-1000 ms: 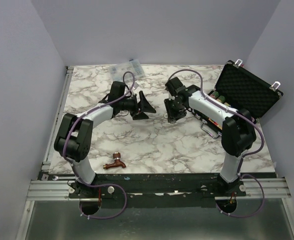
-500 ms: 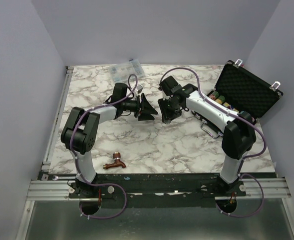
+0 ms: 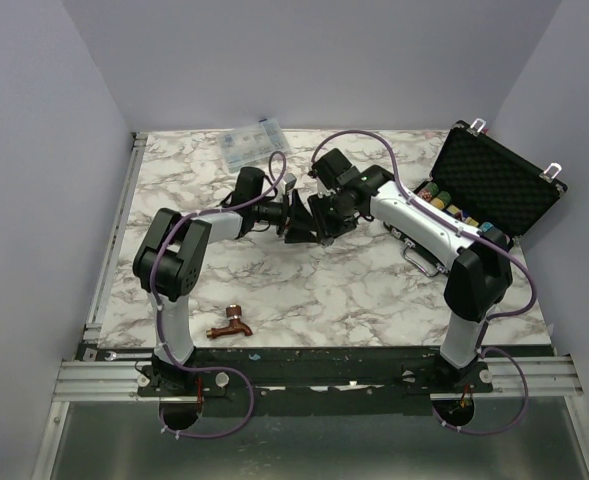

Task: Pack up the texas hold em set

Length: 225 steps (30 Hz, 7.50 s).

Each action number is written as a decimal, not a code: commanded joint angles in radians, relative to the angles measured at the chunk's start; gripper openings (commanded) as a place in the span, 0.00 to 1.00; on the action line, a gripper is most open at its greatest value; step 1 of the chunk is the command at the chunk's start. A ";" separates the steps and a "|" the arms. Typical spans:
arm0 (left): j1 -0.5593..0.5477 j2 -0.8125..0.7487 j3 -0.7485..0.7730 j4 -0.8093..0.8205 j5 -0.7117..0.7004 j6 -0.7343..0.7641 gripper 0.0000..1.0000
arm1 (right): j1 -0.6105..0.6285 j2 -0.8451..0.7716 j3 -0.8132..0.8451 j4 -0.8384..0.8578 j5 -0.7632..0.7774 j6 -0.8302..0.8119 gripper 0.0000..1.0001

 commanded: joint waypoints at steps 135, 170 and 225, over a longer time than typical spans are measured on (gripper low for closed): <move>-0.047 -0.320 0.005 -0.396 -0.239 0.305 0.66 | -0.272 -0.008 -0.251 0.074 0.641 -0.300 0.01; -0.052 -0.311 0.005 -0.381 -0.216 0.293 0.66 | -0.247 0.115 -0.222 0.067 0.779 -0.295 0.13; -0.046 -0.779 0.155 -0.534 -1.072 0.629 0.83 | -0.060 0.370 -0.033 0.727 0.213 0.092 0.74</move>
